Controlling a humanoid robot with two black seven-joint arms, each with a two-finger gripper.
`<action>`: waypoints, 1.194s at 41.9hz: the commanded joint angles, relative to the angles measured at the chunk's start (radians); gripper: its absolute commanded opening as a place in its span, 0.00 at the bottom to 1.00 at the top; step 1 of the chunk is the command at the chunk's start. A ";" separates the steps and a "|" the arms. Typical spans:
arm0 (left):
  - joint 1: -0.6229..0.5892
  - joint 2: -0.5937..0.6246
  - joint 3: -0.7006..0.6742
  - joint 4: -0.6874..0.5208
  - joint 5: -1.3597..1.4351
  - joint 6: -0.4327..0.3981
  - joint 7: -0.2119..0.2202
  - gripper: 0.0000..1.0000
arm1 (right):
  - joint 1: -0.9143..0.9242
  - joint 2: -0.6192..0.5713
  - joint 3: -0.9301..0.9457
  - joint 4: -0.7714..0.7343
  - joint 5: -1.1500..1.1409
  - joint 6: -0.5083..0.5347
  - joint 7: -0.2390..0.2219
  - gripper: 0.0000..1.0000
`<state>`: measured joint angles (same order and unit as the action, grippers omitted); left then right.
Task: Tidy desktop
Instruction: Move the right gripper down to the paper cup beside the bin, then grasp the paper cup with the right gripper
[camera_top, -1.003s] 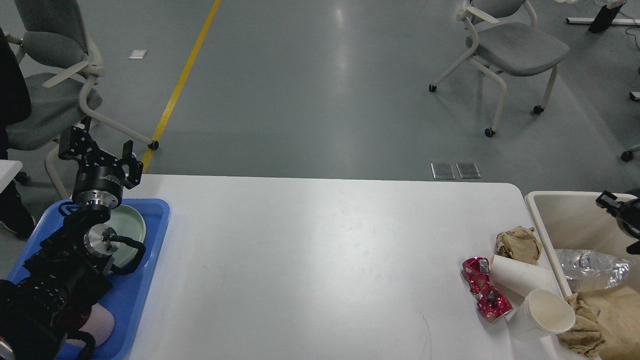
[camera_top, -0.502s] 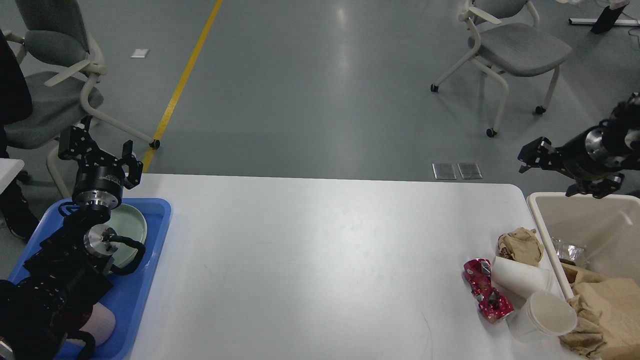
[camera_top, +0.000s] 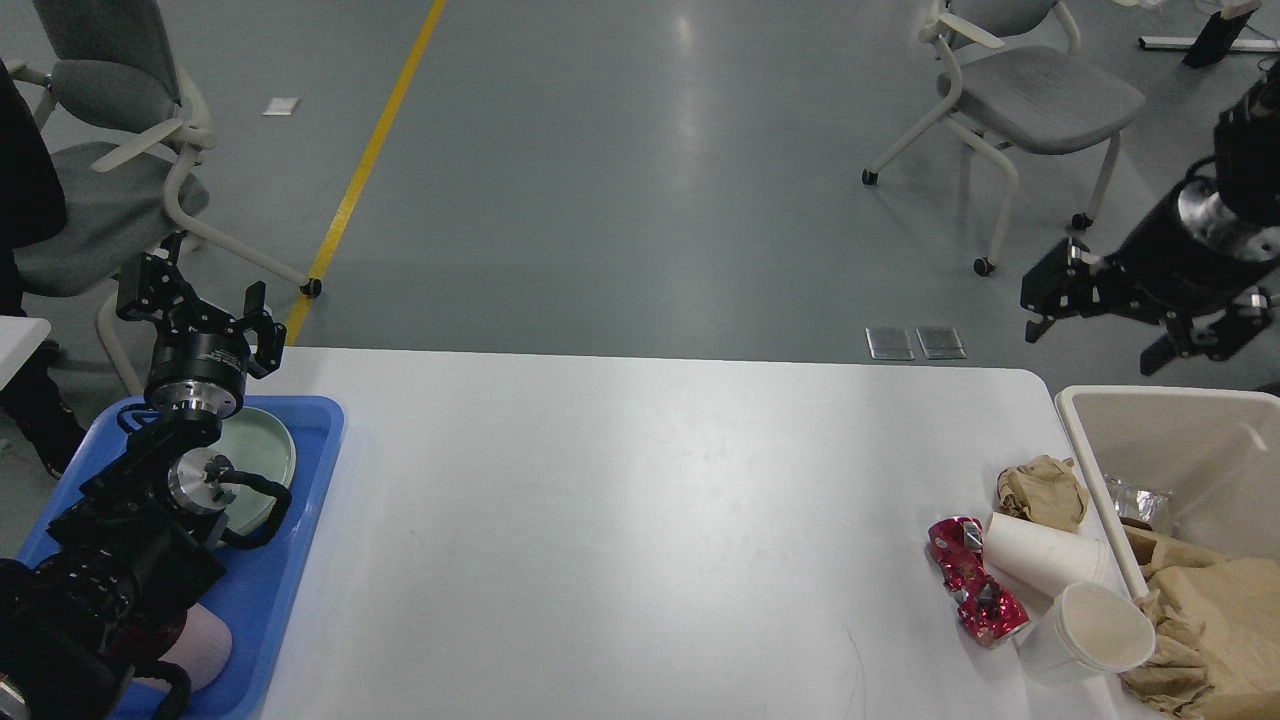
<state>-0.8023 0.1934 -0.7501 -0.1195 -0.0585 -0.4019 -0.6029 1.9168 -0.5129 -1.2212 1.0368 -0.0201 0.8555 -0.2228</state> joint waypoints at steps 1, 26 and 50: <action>0.000 0.000 0.000 0.000 0.000 0.000 0.000 0.97 | -0.070 -0.044 -0.015 0.048 -0.006 0.042 0.002 1.00; 0.000 0.000 0.000 0.000 0.000 0.000 0.000 0.97 | -0.340 -0.088 0.000 0.049 -0.015 0.033 0.000 0.99; 0.000 0.000 0.000 0.000 0.000 0.000 0.000 0.97 | -0.475 -0.087 0.055 0.058 -0.012 -0.197 0.000 0.85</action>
<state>-0.8023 0.1933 -0.7501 -0.1195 -0.0583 -0.4019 -0.6028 1.4602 -0.6011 -1.1836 1.0857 -0.0342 0.7024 -0.2225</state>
